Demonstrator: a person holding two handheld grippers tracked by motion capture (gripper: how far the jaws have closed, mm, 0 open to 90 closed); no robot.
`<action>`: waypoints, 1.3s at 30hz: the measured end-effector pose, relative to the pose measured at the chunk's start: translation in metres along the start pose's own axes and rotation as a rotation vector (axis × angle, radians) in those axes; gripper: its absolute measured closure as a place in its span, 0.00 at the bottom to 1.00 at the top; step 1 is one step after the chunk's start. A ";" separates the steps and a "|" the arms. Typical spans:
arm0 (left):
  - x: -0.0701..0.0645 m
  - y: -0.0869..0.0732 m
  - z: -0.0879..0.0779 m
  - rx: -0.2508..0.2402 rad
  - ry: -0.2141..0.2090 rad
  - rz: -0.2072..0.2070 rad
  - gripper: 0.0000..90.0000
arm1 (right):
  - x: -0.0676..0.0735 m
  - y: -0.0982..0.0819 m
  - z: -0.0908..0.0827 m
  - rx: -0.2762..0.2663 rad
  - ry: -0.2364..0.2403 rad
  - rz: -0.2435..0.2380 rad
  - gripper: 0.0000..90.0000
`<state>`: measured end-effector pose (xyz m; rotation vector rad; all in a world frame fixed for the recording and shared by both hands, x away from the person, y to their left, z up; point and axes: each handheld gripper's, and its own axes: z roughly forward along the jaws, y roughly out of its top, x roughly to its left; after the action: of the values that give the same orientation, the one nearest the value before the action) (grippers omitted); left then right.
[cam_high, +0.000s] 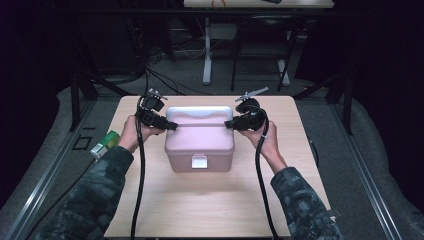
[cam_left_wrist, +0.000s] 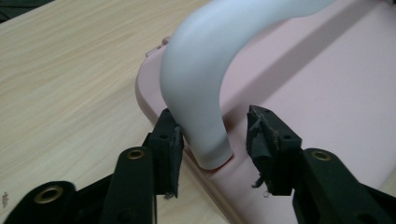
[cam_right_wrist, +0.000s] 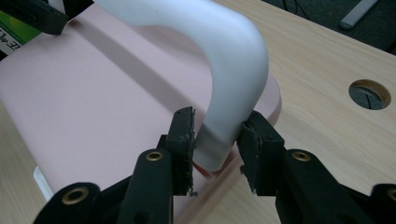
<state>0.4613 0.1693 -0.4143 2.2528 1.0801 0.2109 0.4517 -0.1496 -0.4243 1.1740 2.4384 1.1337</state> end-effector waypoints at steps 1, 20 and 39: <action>-0.001 -0.001 -0.001 -0.010 0.007 -0.003 0.65 | 0.001 0.000 -0.001 -0.004 -0.001 -0.005 0.75; -0.022 -0.020 -0.008 -0.065 0.044 0.002 0.80 | 0.014 -0.018 -0.018 -0.051 -0.011 -0.049 0.81; -0.048 -0.035 -0.012 -0.100 0.059 0.028 0.80 | 0.024 -0.041 -0.037 -0.074 0.003 -0.071 0.81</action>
<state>0.4026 0.1559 -0.4200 2.1855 1.0448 0.3376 0.3947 -0.1682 -0.4253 1.0562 2.3984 1.1948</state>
